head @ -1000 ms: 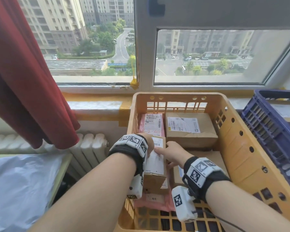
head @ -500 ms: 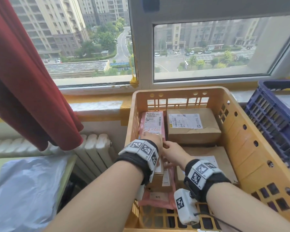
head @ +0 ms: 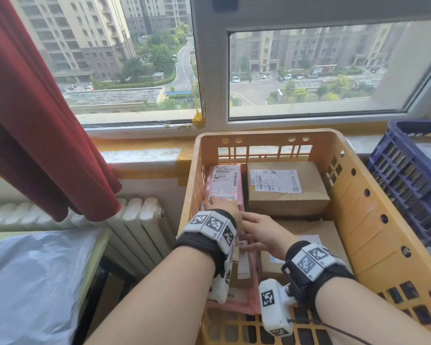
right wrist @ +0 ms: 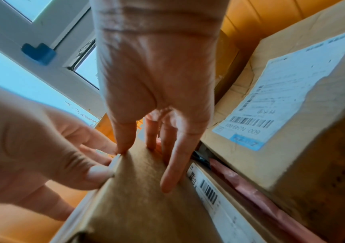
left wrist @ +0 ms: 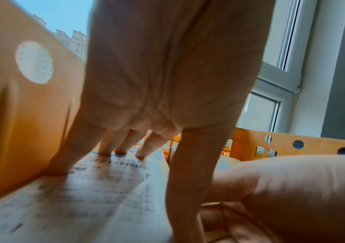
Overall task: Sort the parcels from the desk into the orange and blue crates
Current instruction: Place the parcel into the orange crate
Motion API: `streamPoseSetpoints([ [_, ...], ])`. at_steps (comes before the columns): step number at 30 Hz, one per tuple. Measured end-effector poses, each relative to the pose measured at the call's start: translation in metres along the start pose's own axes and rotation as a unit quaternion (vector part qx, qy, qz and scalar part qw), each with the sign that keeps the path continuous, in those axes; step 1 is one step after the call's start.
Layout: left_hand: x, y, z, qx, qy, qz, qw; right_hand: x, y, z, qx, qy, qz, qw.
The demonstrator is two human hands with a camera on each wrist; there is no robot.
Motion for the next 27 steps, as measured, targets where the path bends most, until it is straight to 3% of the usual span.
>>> streamPoseSetpoints([
  [5,0.001,0.005,-0.011,-0.041,-0.06,0.027,0.997,-0.005,0.002,0.004,-0.008,-0.005,0.014,1.0],
  [9,0.003,0.0,-0.012,0.014,-0.016,0.027,0.999,-0.01,0.005,0.006,-0.017,-0.015,0.02,1.0],
  [21,0.001,0.006,-0.018,-0.01,-0.018,0.031,0.999,0.005,0.008,-0.002,-0.069,-0.025,-0.014,0.997],
  [27,0.012,0.005,-0.02,-0.022,0.016,-0.069,0.997,0.022,0.01,-0.006,-0.075,-0.03,-0.049,0.996],
])
Point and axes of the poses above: each hand's wrist, its own z-axis towards the middle knuckle, its own y-axis out of the back of the hand, x = y × z, the point moved 9 cm from there along z, towards the middle knuckle, and after that the axes turned 3 degrees about y, right-handed, at the moved point
